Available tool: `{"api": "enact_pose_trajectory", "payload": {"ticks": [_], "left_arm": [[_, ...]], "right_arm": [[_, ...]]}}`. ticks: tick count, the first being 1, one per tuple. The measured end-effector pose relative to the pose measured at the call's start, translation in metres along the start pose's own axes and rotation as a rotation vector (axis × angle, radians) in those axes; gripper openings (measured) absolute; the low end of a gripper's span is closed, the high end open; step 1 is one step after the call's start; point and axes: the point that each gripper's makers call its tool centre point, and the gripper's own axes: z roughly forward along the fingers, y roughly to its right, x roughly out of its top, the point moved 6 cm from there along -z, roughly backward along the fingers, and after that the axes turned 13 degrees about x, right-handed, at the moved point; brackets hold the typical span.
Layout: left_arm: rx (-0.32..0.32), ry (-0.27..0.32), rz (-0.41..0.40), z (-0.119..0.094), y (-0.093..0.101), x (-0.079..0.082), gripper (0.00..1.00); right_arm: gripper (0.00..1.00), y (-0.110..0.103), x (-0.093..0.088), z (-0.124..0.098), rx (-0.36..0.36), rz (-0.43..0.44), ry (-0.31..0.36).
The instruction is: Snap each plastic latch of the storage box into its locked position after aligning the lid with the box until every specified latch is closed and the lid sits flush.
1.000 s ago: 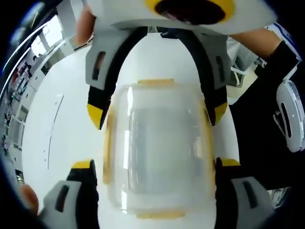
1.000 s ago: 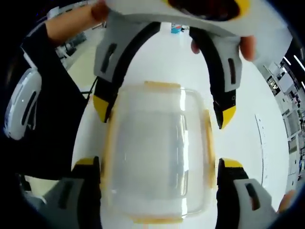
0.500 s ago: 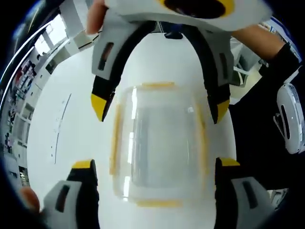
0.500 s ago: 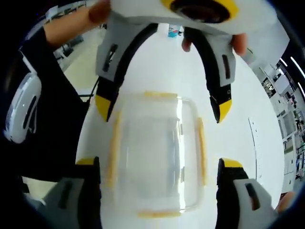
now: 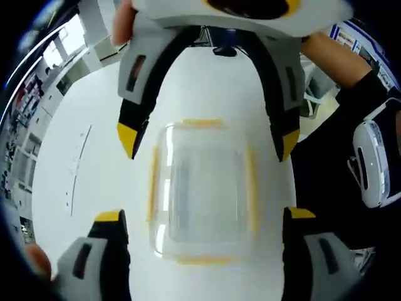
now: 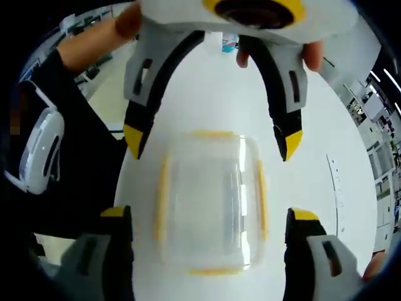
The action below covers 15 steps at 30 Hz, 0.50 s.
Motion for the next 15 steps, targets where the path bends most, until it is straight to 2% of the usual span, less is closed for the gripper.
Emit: {"api": "enact_pose_trajectory", "payload": {"ticks": [3,6,7,11,15], "left_arm": [[0.006,0.016,0.004,-0.009,0.001,0.006,1.0],[0.029,0.008,0.006,-0.015,-0.002,0.008,1.0],[0.057,-0.002,-0.019,-0.018,-0.006,0.01,1.0],[0.052,0.01,-0.028,-0.028,-0.004,0.014,1.0],[0.068,0.02,-0.024,-0.037,-0.001,0.018,1.0]], "right_arm": [[0.99,-0.001,0.002,-0.011,-0.015,0.004,-0.002],[0.97,0.0,0.002,-0.017,-0.035,0.012,-0.018],[0.97,-0.001,0.003,-0.021,-0.043,0.017,-0.02],[0.99,-0.006,0.008,-0.029,-0.051,0.032,-0.004],[1.0,-0.009,0.012,-0.039,-0.075,0.041,-0.015]]}}
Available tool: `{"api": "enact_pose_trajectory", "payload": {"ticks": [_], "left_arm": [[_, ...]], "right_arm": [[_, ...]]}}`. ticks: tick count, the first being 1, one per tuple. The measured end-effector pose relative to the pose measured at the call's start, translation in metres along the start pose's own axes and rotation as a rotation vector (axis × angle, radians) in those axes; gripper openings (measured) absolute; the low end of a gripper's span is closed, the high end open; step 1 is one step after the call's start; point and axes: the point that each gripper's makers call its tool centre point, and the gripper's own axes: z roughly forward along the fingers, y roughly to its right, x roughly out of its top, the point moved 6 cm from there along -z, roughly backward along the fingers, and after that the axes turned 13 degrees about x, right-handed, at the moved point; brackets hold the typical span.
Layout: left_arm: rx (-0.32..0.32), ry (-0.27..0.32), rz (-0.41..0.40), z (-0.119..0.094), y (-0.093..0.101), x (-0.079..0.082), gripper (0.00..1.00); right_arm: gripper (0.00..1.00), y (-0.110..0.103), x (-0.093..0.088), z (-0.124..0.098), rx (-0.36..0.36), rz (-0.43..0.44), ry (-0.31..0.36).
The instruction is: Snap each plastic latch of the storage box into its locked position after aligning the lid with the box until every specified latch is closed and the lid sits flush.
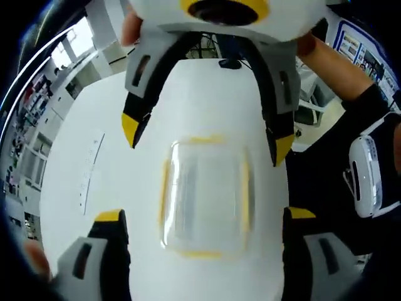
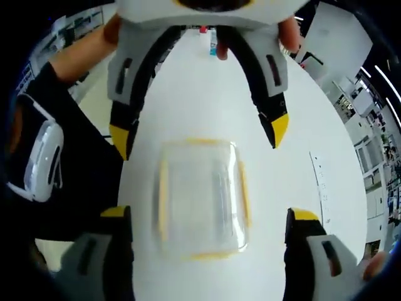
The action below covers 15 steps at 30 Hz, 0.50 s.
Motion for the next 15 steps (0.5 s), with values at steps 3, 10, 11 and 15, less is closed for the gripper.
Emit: {"api": "enact_pose_trajectory", "payload": {"ticks": [3,10,11,15], "left_arm": [[0.011,0.011,-0.002,-0.008,-0.001,0.004,1.0],[0.024,0.003,-0.02,-0.024,-0.003,0.006,1.0],[0.027,0.003,-0.02,-0.027,-0.004,0.007,1.0],[0.045,0.01,-0.015,-0.041,-0.006,0.012,1.0]], "right_arm": [[1.0,-0.003,0.003,-0.008,-0.013,-0.002,-0.002],[1.0,-0.006,0.007,-0.023,-0.038,-0.006,-0.024],[1.0,-0.006,0.007,-0.026,-0.042,-0.006,-0.024],[1.0,-0.005,0.009,-0.036,-0.061,-0.005,-0.024]]}}
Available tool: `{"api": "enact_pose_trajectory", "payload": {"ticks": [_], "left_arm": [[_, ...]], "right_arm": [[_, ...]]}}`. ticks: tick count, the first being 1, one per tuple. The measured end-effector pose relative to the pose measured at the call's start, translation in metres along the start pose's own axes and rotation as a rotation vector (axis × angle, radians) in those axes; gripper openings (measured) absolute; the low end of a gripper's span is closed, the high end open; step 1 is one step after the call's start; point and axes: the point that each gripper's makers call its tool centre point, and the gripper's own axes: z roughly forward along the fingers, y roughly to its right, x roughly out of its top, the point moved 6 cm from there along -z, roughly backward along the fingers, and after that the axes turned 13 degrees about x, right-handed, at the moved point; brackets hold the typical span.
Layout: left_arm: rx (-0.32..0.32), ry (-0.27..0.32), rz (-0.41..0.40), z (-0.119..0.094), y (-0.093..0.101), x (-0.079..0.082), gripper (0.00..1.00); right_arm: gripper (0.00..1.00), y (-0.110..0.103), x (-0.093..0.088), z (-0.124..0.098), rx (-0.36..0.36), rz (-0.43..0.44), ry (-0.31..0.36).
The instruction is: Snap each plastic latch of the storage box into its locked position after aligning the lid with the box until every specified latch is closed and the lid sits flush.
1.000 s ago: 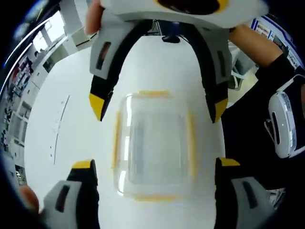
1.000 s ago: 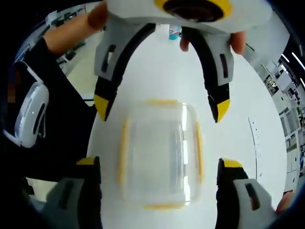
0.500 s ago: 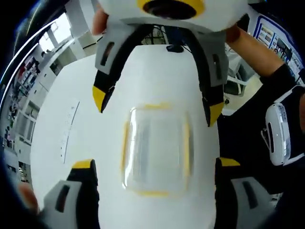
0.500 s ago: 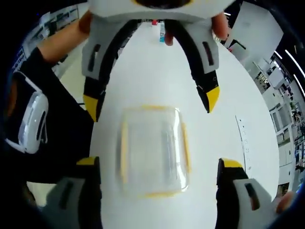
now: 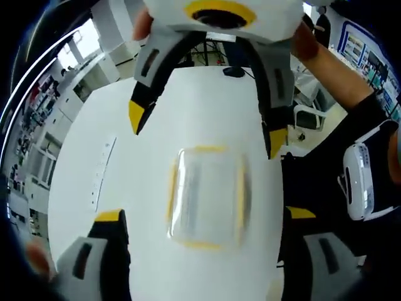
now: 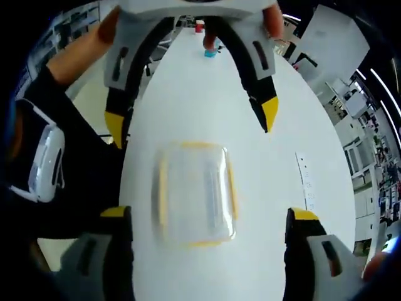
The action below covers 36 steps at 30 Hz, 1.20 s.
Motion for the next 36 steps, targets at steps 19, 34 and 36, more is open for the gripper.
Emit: {"api": "enact_pose_trajectory", "payload": {"ticks": [19,34,36], "left_arm": [[0.27,0.192,-0.067,-0.041,-0.027,0.024,1.0],[0.609,0.402,-0.219,-0.066,-0.047,0.006,1.0],[0.634,0.417,-0.219,-0.067,-0.045,0.001,1.0]], "right_arm": [[1.0,0.004,0.013,-0.036,-0.171,-0.018,0.095],[1.0,-0.002,0.009,-0.056,-0.46,-0.012,0.416],[1.0,-0.002,0.005,-0.058,-0.505,0.003,0.457]]}}
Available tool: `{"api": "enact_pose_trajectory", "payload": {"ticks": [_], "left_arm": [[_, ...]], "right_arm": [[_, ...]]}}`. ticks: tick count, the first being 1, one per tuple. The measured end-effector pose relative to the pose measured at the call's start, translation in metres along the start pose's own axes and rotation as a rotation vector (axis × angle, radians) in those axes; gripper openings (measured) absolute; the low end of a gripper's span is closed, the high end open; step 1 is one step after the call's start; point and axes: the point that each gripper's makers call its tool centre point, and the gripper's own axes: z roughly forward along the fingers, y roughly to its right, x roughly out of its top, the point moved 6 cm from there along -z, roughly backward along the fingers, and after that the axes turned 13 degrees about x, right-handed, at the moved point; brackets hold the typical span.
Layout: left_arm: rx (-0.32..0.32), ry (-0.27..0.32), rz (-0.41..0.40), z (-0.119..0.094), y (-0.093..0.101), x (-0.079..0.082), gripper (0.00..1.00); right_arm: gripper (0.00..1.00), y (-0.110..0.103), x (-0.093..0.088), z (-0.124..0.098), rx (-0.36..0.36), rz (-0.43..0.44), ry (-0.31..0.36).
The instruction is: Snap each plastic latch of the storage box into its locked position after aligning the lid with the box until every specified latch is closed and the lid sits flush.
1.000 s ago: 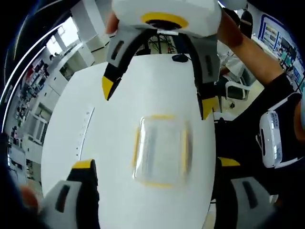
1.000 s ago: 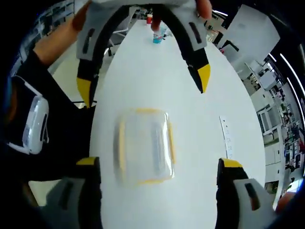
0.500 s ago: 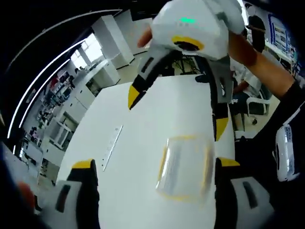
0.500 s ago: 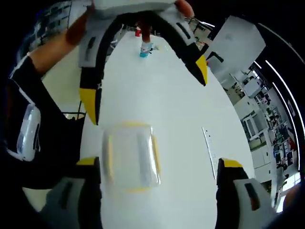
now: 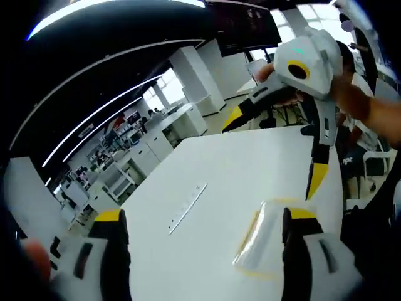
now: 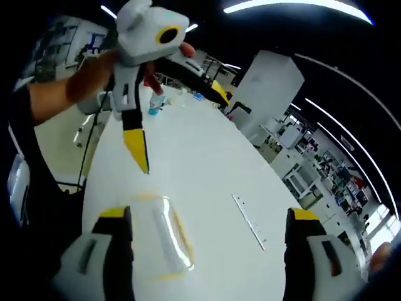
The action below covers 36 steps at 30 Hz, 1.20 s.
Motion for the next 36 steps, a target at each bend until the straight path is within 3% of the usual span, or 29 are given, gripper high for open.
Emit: {"api": "enact_pose_trajectory", "payload": {"ticks": [4,8,11,17,21,26,30,33,36], "left_arm": [[0.037,0.017,-0.01,-0.007,-0.005,-0.002,1.0],[0.02,0.052,-0.06,-0.019,0.001,-0.006,1.0],[0.057,0.082,-0.032,-0.028,0.005,-0.008,1.0],[0.036,0.139,-0.037,-0.051,0.02,-0.01,1.0],[0.051,0.141,-0.038,-0.062,0.026,-0.017,1.0],[0.043,0.142,-0.032,-0.065,0.03,-0.026,1.0],[0.1,0.156,-0.035,-0.07,0.021,-0.035,1.0],[0.103,0.191,-0.127,-0.079,0.01,-0.042,0.99],[0.117,0.199,-0.158,-0.088,0.002,-0.051,0.99]], "right_arm": [[1.0,-0.002,-0.005,-0.004,-0.026,0.028,0.03],[1.0,-0.009,-0.005,-0.01,-0.075,-0.006,0.067],[0.99,-0.019,-0.005,-0.017,-0.09,-0.025,0.1],[0.98,-0.041,-0.011,-0.025,-0.136,-0.056,0.155],[0.98,-0.046,-0.021,-0.026,-0.136,-0.036,0.148],[0.98,-0.044,-0.028,-0.036,-0.165,-0.004,0.191],[0.96,-0.042,-0.035,-0.041,-0.204,0.026,0.227],[0.96,-0.045,-0.043,-0.041,-0.22,0.062,0.248],[0.95,-0.046,-0.051,-0.044,-0.264,0.058,0.242]]}}
